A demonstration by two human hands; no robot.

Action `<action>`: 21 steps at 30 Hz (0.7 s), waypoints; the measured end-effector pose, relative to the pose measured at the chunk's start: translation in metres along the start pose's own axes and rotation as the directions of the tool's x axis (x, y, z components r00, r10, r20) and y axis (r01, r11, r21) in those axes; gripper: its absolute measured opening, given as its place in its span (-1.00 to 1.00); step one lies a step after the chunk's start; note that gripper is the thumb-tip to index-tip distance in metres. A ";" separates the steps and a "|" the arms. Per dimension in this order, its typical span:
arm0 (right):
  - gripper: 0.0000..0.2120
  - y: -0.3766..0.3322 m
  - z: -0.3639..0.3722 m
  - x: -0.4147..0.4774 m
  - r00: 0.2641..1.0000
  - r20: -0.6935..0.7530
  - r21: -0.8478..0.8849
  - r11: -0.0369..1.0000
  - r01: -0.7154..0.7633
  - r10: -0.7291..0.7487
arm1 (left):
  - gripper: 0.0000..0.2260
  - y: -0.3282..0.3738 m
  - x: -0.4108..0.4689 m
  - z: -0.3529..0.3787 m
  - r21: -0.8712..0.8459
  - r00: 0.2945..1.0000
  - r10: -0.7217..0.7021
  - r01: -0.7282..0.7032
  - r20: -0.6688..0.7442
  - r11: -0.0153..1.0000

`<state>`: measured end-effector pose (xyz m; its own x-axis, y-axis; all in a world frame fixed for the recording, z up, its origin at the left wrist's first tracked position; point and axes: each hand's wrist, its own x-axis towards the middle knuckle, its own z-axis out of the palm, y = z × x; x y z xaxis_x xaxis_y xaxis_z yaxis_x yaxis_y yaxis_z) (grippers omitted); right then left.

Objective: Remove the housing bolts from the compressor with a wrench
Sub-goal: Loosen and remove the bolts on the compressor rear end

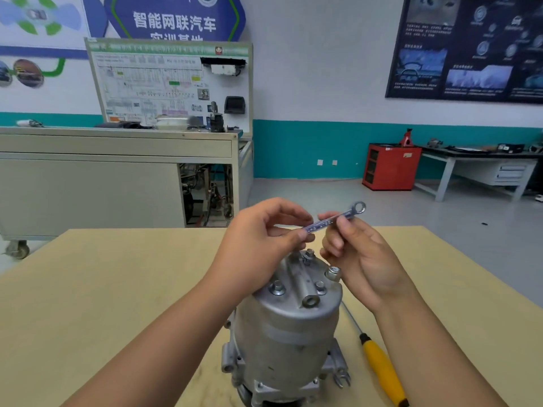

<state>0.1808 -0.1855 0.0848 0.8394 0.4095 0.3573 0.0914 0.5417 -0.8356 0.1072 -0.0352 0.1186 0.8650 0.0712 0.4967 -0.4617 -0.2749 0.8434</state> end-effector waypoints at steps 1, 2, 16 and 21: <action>-0.78 -0.002 0.000 -0.001 1.000 -0.011 0.056 0.998 0.015 -0.015 | -0.79 0.001 0.003 0.003 0.012 0.999 0.000 0.000 0.039 1.000; -0.80 -0.005 -0.001 -0.002 0.999 -0.042 0.091 0.995 0.037 -0.033 | -0.82 0.003 0.005 0.005 0.044 0.997 0.007 -0.011 0.075 0.999; -0.78 -0.007 -0.041 -0.022 0.930 -0.363 0.238 0.959 0.151 -0.056 | -0.77 0.013 0.047 -0.001 0.698 0.844 -0.330 -0.072 0.424 0.712; -0.79 -0.005 -0.045 -0.026 0.916 -0.400 0.293 0.946 0.139 -0.011 | -0.93 0.013 0.050 0.004 0.738 0.897 -0.250 -0.116 0.366 0.665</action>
<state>0.1828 -0.2323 0.0609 0.9826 0.0758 0.1697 0.0463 0.7844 -0.6186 0.1455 -0.0389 0.1538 0.9627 -0.2183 0.1597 -0.2621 -0.8985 0.3522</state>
